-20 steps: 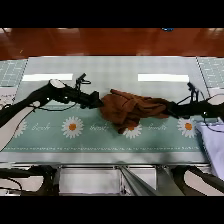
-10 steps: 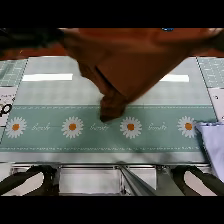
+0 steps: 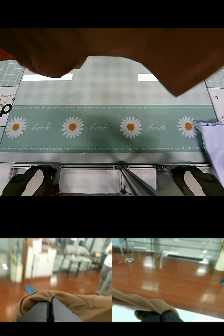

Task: Fold the shirts.

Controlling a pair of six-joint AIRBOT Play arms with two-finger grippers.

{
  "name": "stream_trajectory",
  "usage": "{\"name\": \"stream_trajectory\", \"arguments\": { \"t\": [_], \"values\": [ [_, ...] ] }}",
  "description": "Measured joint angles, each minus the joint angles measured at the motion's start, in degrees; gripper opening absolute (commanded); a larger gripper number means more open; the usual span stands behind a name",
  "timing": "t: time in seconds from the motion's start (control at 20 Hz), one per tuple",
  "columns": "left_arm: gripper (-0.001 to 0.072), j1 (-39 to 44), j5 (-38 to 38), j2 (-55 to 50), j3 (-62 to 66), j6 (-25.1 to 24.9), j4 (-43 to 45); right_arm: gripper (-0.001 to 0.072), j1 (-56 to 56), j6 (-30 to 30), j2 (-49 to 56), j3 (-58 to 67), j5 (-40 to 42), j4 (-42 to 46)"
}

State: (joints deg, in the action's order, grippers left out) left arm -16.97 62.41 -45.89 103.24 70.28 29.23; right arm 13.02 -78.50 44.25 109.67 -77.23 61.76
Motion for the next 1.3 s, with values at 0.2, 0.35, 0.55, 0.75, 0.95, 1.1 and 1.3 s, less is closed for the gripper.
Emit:
{"name": "stream_trajectory", "arguments": {
  "t": [0.2, 0.35, 0.55, 0.75, 0.95, 1.1, 1.3],
  "values": [
    [0.0015, -1.5, 1.3, 8.7, 0.5, 0.3, 4.3, 0.0025, 0.0, -0.9, -5.7, 0.5, -3.6, 2.5],
    [0.0015, -1.8, 5.5, 13.0, 0.6, 2.2, 8.1, 0.0025, 0.0, -1.7, -8.7, -0.2, -5.6, 2.8],
    [0.0014, -1.9, 11.3, 15.5, 0.0, 5.3, 10.2, 0.0025, 0.0, -2.2, -10.9, -3.1, -7.7, 2.8],
    [0.0015, -2.0, 14.0, 16.0, -7.3, 6.8, 11.3, 0.0025, 0.0, -2.3, -11.6, -11.6, -8.4, 1.8],
    [0.0015, -1.9, 11.6, 14.4, -22.7, 5.9, 11.5, 0.0025, 0.0, -0.8, -9.4, -26.7, -4.5, 0.3],
    [0.0015, -1.5, 4.9, 8.5, -35.1, 0.9, 8.1, 0.0025, 0.0, 2.7, -2.7, -35.8, 0.7, -3.7],
    [0.0015, 2.5, -5.5, -8.0, -40.3, -6.6, 2.5, 0.0025, 0.0, 8.1, 12.5, -39.5, 10.0, -11.2]
  ]
}}
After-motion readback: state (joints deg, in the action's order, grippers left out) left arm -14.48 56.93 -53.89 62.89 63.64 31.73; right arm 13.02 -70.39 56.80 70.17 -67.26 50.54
